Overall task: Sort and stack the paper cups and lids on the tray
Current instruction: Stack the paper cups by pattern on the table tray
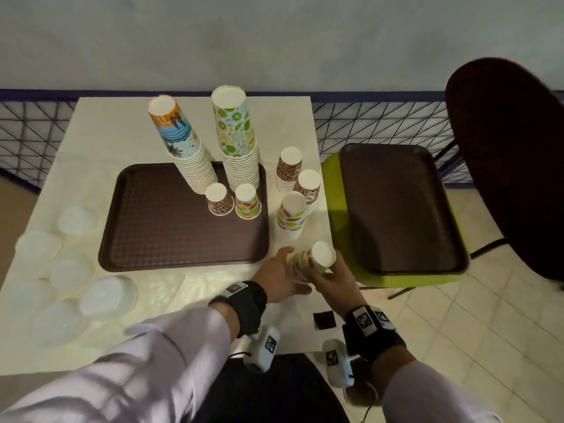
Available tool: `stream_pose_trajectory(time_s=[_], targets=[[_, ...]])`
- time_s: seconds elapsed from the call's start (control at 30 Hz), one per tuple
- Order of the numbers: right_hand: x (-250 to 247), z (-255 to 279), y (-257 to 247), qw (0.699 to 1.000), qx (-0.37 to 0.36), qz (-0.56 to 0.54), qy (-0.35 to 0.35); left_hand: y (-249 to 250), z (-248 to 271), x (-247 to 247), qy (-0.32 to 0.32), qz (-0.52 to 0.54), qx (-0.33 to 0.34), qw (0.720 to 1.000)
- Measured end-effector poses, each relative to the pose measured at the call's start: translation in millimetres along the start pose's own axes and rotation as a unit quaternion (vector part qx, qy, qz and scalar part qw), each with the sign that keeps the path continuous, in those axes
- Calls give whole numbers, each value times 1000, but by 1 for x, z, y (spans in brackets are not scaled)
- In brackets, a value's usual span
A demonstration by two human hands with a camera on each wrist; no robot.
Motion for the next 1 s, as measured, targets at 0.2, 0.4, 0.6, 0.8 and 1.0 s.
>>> stream_pose_trajectory(time_s=[0.2, 0.4, 0.6, 0.8, 1.0], targets=[[-5, -6, -3, 999, 0, -25, -38, 11, 4, -2, 27, 32, 32, 999], [7, -4, -35, 993, -47, 73, -84, 17, 14, -9, 58, 100, 59, 992], [28, -8, -61, 972, -114, 145, -147, 4, 25, -27, 80, 138, 22, 987], [0, -20, -81, 982, -125, 116, -76, -5, 39, -49, 117, 197, 24, 973], [-10, -60, -90, 981, -123, 150, 13, -13, 57, -72, 166, 233, 25, 958]])
Point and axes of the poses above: each hand's wrist, its own z-axis away from the middle knuckle, its own x-axis out of the palm, y = z × x, the point moved 8 cm from there along -z, towards the middle knuckle, and after that the axes turned 6 degrees about -y, right-handed, at the moved point
